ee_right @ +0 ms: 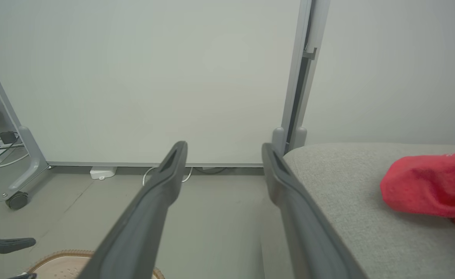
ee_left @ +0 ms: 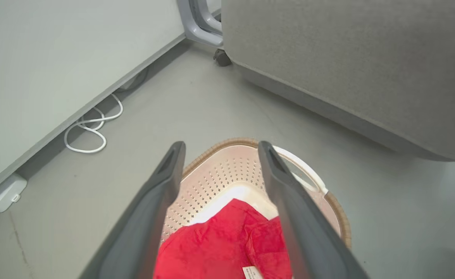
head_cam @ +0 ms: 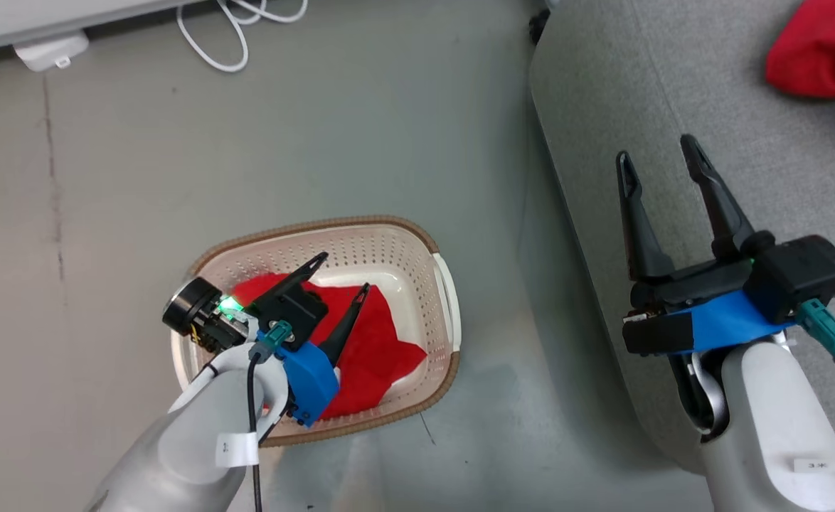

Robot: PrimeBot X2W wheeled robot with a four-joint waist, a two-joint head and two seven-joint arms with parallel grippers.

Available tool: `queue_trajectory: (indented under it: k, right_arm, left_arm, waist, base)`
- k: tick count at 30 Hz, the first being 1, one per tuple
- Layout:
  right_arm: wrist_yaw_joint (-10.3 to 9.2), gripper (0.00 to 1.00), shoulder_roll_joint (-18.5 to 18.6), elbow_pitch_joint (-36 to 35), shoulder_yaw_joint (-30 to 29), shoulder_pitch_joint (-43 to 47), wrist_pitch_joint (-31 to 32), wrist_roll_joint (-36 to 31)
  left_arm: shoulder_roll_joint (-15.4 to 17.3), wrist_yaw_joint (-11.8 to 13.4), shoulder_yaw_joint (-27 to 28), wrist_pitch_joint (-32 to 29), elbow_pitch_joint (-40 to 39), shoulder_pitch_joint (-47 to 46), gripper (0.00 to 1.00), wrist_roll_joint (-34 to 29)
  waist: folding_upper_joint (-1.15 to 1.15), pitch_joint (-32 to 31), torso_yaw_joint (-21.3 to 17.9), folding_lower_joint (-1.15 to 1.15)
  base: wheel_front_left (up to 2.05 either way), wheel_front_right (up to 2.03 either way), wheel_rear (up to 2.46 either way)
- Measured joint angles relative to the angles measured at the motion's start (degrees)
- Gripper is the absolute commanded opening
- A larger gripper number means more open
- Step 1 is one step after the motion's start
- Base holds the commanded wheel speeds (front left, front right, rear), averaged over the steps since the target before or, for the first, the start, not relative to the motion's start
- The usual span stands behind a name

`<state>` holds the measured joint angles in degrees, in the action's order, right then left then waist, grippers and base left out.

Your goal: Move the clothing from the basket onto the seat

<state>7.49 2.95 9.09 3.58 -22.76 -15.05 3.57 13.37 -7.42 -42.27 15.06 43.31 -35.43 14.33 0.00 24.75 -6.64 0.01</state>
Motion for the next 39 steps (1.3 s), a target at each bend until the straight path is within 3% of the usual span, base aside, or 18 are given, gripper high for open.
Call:
queue_trajectory:
  k: [13, 17, 28, 39]
  right_arm:
    - [0.0, 1.0, 0.0, -2.57, 1.67, -7.54, 0.0, -0.08]
    - [0.0, 1.0, -0.02, -3.47, 2.21, -9.18, 0.0, -0.05]
    - [0.0, 1.0, -0.02, -6.31, 1.72, -12.35, 0.0, 1.76]
    - [0.0, 1.0, -0.02, -10.36, 1.71, -13.13, 0.01, 2.52]
  left_arm:
    - [2.52, -0.01, -24.28, -1.76, 15.77, -13.62, 1.0, 4.97]
    - [3.46, -0.01, -28.86, -3.74, 18.84, -16.57, 1.0, 6.88]
    - [4.34, -0.02, -31.05, -11.49, 21.94, -20.83, 1.0, -1.41]
    - [4.92, -0.02, -31.05, -15.53, 24.99, -25.08, 1.0, -4.01]
  waist:
    - [0.0, 13.8, -3.48, 0.0]
    - [0.0, 17.44, -4.47, 0.0]
    - [0.0, 26.59, -6.6, 0.0]
    - [0.0, 32.94, -7.91, -0.01]
  base:
    - [0.0, 0.0, 0.0]
    - [0.0, 0.0, 0.0]
    - [0.0, 0.0, 0.0]
    - [0.0, 0.0, 0.0]
